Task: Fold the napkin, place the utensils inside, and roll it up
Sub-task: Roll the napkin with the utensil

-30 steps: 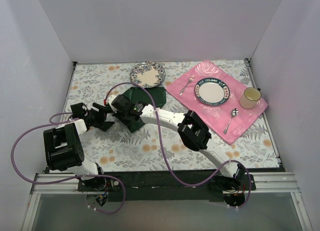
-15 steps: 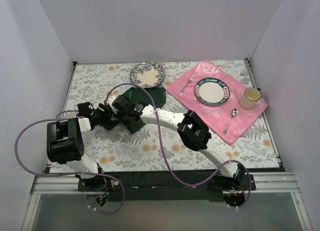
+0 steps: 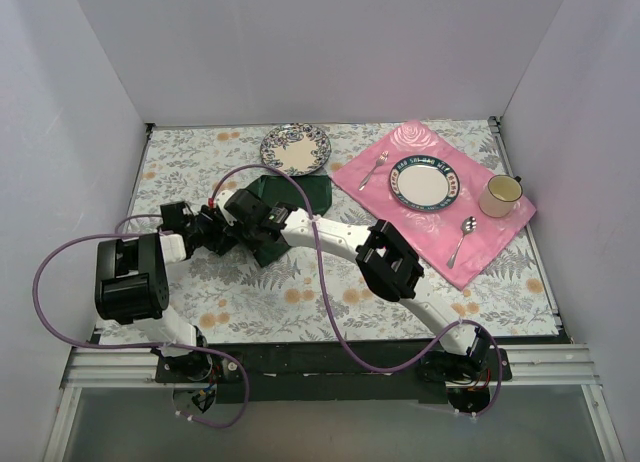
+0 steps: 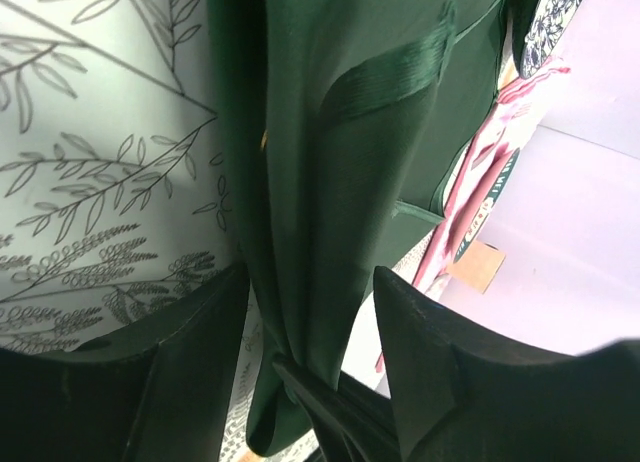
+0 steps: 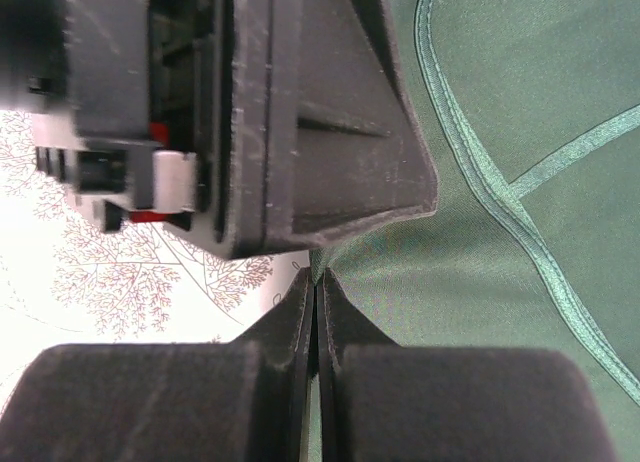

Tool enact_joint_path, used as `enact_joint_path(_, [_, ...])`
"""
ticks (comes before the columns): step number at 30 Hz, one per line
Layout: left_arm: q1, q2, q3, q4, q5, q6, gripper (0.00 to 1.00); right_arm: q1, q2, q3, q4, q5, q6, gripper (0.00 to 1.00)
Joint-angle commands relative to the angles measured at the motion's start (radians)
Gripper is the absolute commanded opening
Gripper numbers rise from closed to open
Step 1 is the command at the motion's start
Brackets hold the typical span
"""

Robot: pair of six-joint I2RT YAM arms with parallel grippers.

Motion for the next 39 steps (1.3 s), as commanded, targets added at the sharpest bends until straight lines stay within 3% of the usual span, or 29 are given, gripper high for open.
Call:
enact_joint_path(1, [-0.018,0.058,0.006,-0.033,-0.128,0.048,0.50,-0.004,-0.081,-0.014,0.045,-0.023,0.012,0.01])
enact_joint_path(12, [-0.050,0.093,0.046,-0.047,-0.187,0.080,0.29,-0.006,-0.084,-0.034,0.048,-0.045,0.011,0.01])
enact_joint_path(16, [-0.051,0.092,0.061,-0.085,-0.188,0.105,0.10,-0.006,-0.104,-0.071,0.068,-0.043,0.002,0.01])
enact_joint_path(20, [-0.062,0.096,0.104,-0.174,-0.187,0.130,0.01,-0.006,-0.125,-0.083,0.051,-0.036,-0.009,0.03])
enact_joint_path(27, [-0.071,0.085,0.140,-0.292,-0.162,0.107,0.00,0.004,-0.177,-0.124,0.028,-0.026,-0.026,0.26])
enact_joint_path(31, [-0.074,0.085,0.161,-0.368,-0.156,0.073,0.00,0.022,-0.234,-0.201,0.074,-0.010,-0.064,0.50])
enact_joint_path(34, [-0.076,0.081,0.169,-0.396,-0.147,0.051,0.00,0.043,-0.240,-0.213,0.080,0.012,-0.080,0.61])
enact_joint_path(39, [-0.078,0.070,0.198,-0.438,-0.139,0.038,0.00,0.090,-0.205,-0.226,0.114,0.156,-0.109,0.71])
